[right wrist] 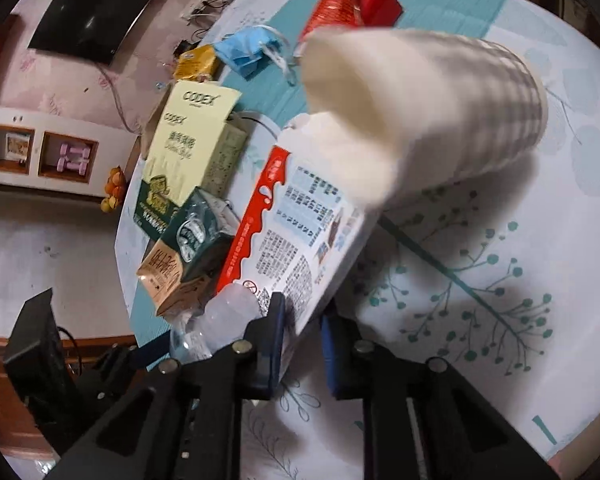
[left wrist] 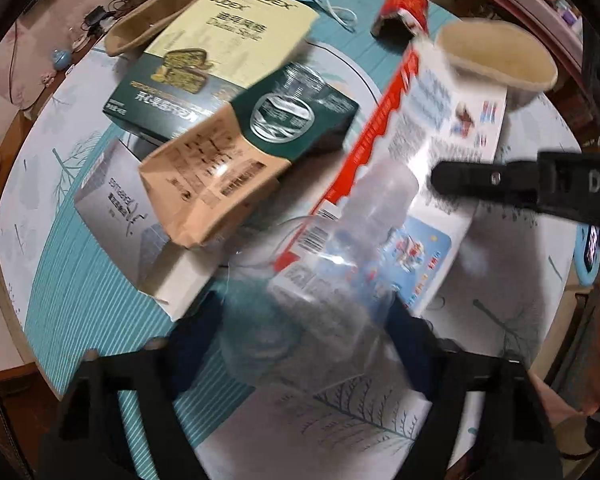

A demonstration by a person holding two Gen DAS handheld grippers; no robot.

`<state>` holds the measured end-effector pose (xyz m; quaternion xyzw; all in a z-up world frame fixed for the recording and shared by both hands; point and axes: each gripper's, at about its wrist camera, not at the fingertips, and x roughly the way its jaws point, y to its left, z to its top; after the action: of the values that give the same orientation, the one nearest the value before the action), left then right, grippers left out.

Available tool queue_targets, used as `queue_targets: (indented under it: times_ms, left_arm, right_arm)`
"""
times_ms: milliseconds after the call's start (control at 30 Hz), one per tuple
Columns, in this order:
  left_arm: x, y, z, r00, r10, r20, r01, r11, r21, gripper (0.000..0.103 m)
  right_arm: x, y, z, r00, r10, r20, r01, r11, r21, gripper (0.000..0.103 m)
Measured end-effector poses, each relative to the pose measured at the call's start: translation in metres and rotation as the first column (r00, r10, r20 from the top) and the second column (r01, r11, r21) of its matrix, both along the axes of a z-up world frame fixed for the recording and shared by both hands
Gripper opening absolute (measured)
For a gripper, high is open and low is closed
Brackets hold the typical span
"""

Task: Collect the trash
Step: 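Grasp the plastic bottle with the left tool while the right grasps the red-white snack box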

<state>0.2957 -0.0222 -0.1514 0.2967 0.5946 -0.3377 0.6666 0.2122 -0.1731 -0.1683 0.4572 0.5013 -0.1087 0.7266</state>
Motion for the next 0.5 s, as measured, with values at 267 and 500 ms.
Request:
queue_targets:
  times_ms: [267, 500]
  left_arm:
    - [-0.019, 0.016, 0.025, 0.997, 0.07, 0.016, -0.069, 0.996, -0.06, 0.073]
    - [-0.044, 0.038, 0.051, 0.988, 0.152, 0.036, -0.148, 0.983, -0.105, 0.072]
  right_arm:
    - [-0.005, 0.007, 0.023, 0.996, 0.07, 0.052, -0.069, 0.997, -0.024, 0.01]
    - [-0.021, 0.017, 0.045, 0.985, 0.152, 0.081, -0.147, 0.987, -0.069, 0.009]
